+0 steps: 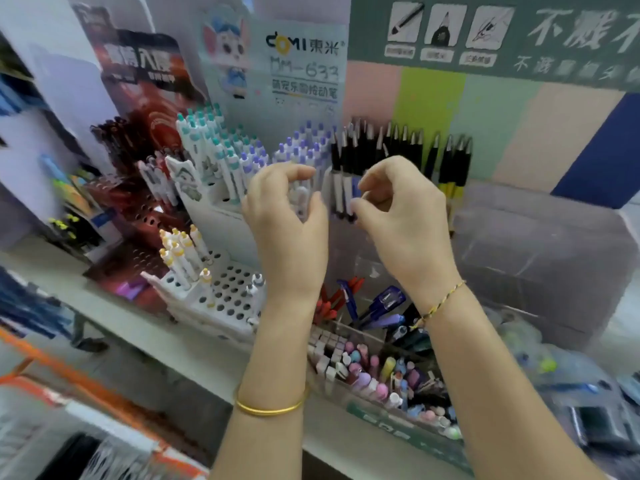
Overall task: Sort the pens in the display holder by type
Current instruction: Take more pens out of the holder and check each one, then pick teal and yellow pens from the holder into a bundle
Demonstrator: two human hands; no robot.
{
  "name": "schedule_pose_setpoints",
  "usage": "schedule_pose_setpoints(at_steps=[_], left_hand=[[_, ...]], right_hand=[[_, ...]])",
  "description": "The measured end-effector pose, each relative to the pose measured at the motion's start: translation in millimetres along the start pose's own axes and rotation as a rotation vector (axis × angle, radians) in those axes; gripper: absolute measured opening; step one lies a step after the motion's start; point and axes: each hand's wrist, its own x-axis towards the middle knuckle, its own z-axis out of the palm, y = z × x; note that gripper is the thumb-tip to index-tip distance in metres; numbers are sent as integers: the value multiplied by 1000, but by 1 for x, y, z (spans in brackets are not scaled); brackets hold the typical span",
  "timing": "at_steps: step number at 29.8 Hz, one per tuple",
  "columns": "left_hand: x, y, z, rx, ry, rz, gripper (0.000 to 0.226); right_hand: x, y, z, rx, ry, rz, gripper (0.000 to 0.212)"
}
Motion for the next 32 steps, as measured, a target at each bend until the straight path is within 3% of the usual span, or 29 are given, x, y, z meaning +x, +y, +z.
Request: schedule_pose_setpoints(at_steps=[9,15,17,20,25,32], left_hand=[[-139,-106,-148,195,114,-770,18],[-222,-161,-223,391,205,-1044,12],[-245,-184,-239,515,110,-1091,21],[-277,-220,-254,739,-198,-1100,33],[-307,-264,-255,929,-681,-945,43],[-329,-291,-251,1005,-829,-894,83]], right_hand=[[-135,-34,124,173,-829,-42,10],[-207,-40,169,174,-1173,-15,6],[-221,-41,178,153,-1202,-2,8],[-237,-42,190,174,-1218,103,14],[-257,-43,205,227,-1163,298,13],[-274,-39,213,242,-1102,439,16]])
